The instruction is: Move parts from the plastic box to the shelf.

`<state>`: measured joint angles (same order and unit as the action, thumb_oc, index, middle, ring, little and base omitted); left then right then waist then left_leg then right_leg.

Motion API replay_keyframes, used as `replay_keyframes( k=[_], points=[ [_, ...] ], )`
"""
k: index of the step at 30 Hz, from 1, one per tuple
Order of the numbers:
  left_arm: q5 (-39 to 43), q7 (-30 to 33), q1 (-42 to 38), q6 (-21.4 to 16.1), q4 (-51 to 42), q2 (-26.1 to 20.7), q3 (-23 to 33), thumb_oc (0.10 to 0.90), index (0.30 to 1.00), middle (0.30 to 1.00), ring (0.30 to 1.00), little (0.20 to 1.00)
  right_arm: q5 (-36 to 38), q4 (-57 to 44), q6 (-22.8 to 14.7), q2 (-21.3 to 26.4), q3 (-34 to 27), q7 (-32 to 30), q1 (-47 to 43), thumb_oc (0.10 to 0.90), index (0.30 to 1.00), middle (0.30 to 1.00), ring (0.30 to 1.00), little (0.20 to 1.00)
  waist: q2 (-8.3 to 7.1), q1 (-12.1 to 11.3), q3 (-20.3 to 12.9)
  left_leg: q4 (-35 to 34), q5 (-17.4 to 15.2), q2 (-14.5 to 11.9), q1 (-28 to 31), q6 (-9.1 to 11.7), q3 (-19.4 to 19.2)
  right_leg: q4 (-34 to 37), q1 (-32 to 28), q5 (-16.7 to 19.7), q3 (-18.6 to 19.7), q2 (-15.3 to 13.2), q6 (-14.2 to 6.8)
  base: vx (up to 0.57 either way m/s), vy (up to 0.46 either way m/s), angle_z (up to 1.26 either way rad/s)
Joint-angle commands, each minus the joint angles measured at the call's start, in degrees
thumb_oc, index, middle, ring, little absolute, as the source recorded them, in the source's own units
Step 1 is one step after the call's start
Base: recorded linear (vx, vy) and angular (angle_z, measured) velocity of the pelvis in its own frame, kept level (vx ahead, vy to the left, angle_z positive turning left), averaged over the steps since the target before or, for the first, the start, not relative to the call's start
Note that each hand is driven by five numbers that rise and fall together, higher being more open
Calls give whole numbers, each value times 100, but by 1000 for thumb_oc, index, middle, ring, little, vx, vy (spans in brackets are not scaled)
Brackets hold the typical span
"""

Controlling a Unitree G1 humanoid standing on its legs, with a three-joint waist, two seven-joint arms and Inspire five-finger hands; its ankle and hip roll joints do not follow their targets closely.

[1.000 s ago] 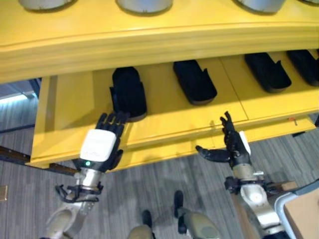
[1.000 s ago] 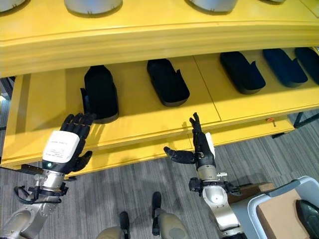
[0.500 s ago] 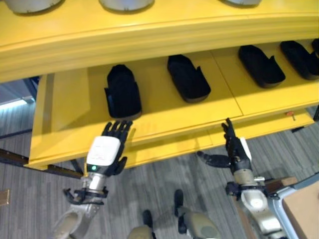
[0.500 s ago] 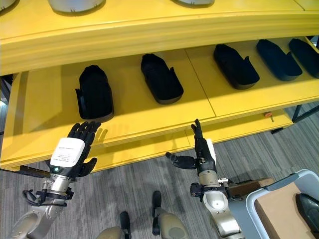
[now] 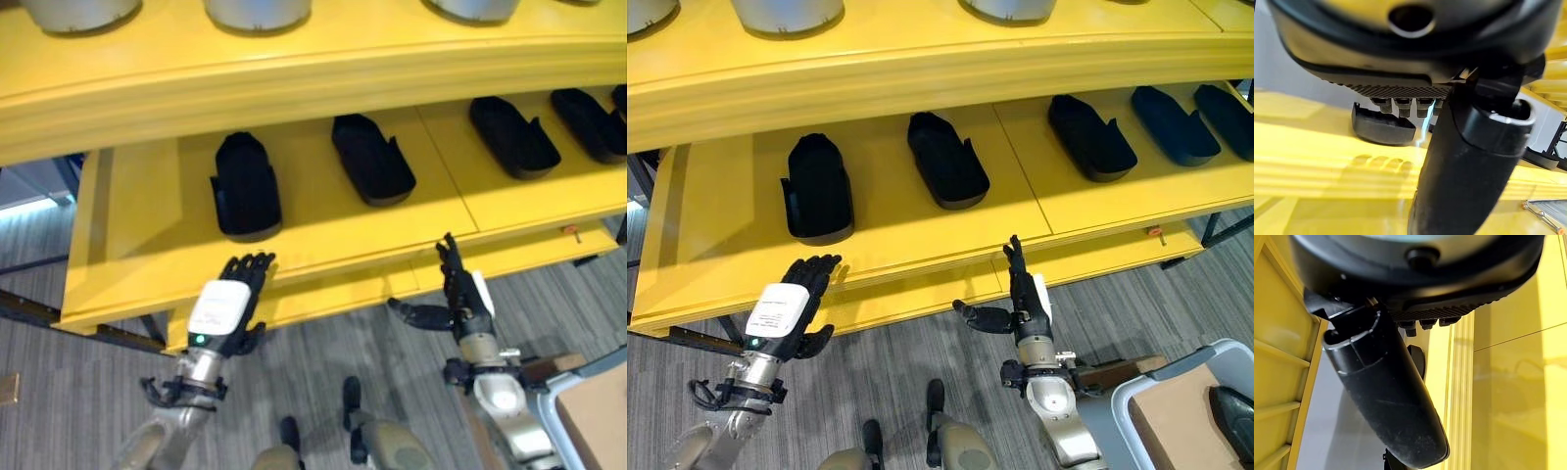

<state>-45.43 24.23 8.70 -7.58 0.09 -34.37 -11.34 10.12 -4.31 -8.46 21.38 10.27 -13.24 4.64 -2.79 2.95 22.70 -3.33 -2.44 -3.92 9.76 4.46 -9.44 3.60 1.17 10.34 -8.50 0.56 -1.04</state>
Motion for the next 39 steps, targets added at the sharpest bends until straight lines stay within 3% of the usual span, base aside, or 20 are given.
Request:
replay_keyframes(
  k=[1, 19, 39],
  points=[
    [387, 203, -459, -163, -56, 135, 112, 900, 1000, 1000, 1000, 1000, -107, -675, -604, -31, -305, -154, -352, 900, 1000, 1000, 1000, 1000, 177, -9, -232, -167, 142, 97, 247, 120, -75, -574, 290, -215, -101, 72, -343, 0, 0, 0],
    [627, 533, -1107, 291, 1000, 504, 93, 900, 1000, 1000, 1000, 1000, -124, -558, -606, 5, -331, -234, -316, 900, 1000, 1000, 1000, 1000, 158, 108, -253, -167, 118, 66, 299, 122, -132, -623, 320, -198, -72, 91, -350, 12, 2, 0],
    [791, 579, -1906, 532, 2122, 835, -412, 900, 1000, 1000, 1000, 1000, -84, -499, -649, 47, -224, -280, -294, 900, 1000, 1000, 1000, 1000, 164, 272, -276, -167, 58, 34, 412, 125, -183, -674, 307, -234, -30, 131, -374, 9, 3, -1]
  ],
)
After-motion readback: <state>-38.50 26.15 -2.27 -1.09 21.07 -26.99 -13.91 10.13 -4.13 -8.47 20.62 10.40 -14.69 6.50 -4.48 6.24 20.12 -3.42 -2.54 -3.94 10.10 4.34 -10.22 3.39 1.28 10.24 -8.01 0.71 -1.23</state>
